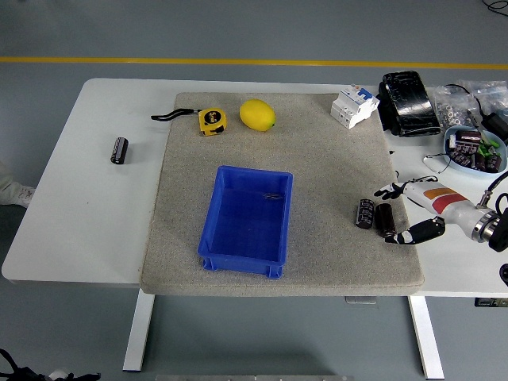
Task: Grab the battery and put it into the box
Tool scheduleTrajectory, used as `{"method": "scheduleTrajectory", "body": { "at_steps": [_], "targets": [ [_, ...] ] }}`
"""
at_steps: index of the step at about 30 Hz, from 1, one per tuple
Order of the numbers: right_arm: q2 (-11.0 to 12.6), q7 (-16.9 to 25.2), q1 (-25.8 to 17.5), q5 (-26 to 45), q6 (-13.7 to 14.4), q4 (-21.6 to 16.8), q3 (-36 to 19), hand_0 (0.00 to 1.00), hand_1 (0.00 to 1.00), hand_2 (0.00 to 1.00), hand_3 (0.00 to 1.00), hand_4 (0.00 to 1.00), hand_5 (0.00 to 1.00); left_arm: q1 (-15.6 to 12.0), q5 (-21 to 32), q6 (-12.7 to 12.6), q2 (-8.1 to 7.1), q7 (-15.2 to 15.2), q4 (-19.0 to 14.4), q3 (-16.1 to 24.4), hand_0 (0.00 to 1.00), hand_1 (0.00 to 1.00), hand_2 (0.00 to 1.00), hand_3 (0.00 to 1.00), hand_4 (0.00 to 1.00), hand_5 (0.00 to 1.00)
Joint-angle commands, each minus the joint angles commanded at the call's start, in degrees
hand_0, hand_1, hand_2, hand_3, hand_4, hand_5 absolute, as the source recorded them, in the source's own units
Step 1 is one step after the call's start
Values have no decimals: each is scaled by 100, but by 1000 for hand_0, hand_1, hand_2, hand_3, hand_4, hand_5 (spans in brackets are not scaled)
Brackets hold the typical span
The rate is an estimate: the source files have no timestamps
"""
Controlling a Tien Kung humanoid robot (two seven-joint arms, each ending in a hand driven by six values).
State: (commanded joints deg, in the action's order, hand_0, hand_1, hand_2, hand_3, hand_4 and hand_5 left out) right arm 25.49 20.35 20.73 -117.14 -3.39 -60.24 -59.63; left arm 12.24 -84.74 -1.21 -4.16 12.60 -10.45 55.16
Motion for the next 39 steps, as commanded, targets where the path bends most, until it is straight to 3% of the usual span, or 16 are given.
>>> {"method": "scheduleTrajectory", "body": {
  "at_steps": [2,9,25,26,31,32,39],
  "targets": [
    [-18,78,5,64,98,104,14,688,669,685,769,998,290,2,15,3,2,2,-3,-16,579,518,607,661,668,725],
    [-80,305,-9,188,417,351,62,652,644,669,736,998,283,6,52,14,5,6,-13,-65,578,513,606,660,668,725],
    [-150,232,20,222,645,497,243,577,599,626,670,998,264,7,28,32,3,20,-26,-79,573,510,600,659,668,724],
    [-147,226,19,231,665,493,248,515,560,559,521,956,216,6,20,33,4,20,-26,-72,568,509,600,660,668,724],
    [-140,202,9,274,684,497,280,515,560,559,521,956,216,-6,-24,45,0,25,-29,-45,568,509,600,660,668,724],
    [-143,198,3,279,676,500,281,473,500,500,468,875,174,-10,-30,49,-2,29,-31,-44,568,510,600,660,668,722],
    [-122,172,-65,284,624,332,221,463,489,495,464,865,169,-45,-119,67,-4,44,-37,19,567,509,599,660,668,722]
  ]
}}
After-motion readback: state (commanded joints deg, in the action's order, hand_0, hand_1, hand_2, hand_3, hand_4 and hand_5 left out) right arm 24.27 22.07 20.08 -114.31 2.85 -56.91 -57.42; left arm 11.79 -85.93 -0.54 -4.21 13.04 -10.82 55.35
